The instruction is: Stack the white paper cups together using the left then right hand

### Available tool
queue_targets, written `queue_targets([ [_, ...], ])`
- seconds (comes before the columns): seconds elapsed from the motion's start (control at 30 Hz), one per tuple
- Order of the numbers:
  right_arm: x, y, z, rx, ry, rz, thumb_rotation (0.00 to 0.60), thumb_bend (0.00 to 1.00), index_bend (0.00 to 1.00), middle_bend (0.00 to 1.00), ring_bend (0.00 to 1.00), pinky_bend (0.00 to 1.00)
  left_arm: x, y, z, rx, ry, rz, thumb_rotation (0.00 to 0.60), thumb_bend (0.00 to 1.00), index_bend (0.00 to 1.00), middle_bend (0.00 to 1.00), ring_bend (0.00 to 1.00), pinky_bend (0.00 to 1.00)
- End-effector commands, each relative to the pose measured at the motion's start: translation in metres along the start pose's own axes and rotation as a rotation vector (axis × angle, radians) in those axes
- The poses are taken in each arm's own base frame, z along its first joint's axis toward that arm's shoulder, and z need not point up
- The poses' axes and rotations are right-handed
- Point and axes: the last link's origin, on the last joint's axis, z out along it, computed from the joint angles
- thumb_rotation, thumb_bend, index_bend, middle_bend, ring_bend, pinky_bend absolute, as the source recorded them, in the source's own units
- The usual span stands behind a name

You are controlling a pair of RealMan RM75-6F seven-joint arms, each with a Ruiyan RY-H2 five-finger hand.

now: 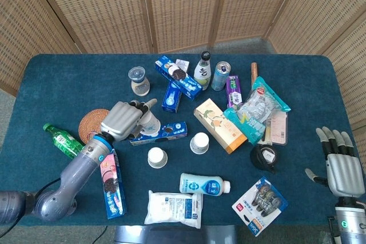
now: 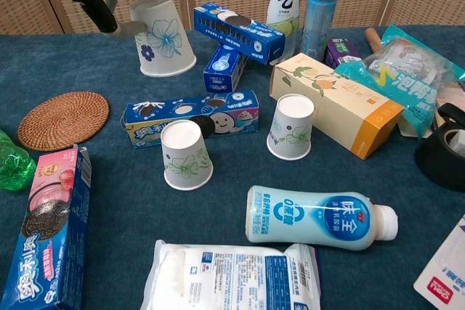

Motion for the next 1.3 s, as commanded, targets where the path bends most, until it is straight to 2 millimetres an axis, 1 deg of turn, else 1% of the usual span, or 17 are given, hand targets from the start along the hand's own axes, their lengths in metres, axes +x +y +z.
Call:
queue_targets([
  [0.03, -0.001, -0.001, 0.000, 0.000, -0.001, -0.003, 0.600, 0.00, 0.00, 0.00, 0.00, 0.00, -0.003, 0.002, -0.006, -0.020, -0.022, 0.000, 0.600, 0.56, 0.03, 0.33, 0.27, 0.52],
  [0.2, -0.001, -0.002, 0.000, 0.002, 0.001, -0.006, 0.600, 0.00, 0.00, 0.00, 0.00, 0.00, -0.011, 0.007, -0.014, -0.053, -0.056, -0.036, 0.600, 0.56, 0.03, 0.33, 0.27, 0.51],
  [0.4, -0.001, -0.002, 0.000, 0.004, 0.002, -0.007, 0.600, 0.00, 0.00, 0.00, 0.00, 0.00, -0.023, 0.007, -0.020, -0.066, -0.103, -0.049, 0.600, 0.56, 0.03, 0.32, 0.26, 0.50],
  [0.67, -0.001, -0.002, 0.000, 0.005, 0.003, -0.008, 0.600, 0.00, 0.00, 0.00, 0.00, 0.00, -0.038, 0.008, -0.020, -0.082, -0.130, -0.042, 0.600, 0.56, 0.03, 0.31, 0.24, 0.49],
  [0.93, 0.000, -0.001, 0.000, 0.002, 0.006, -0.007, 0.600, 0.00, 0.00, 0.00, 0.00, 0.00, -0.042, 0.019, -0.017, -0.108, -0.137, -0.057, 0.600, 0.56, 0.03, 0.31, 0.24, 0.49],
  [1.3, 0.002, 0.000, 0.000, -0.001, 0.013, 0.001, 0.600, 0.00, 0.00, 0.00, 0.00, 0.00, -0.047, 0.028, -0.014, -0.118, -0.153, -0.005, 0.600, 0.56, 0.03, 0.30, 0.22, 0.48],
])
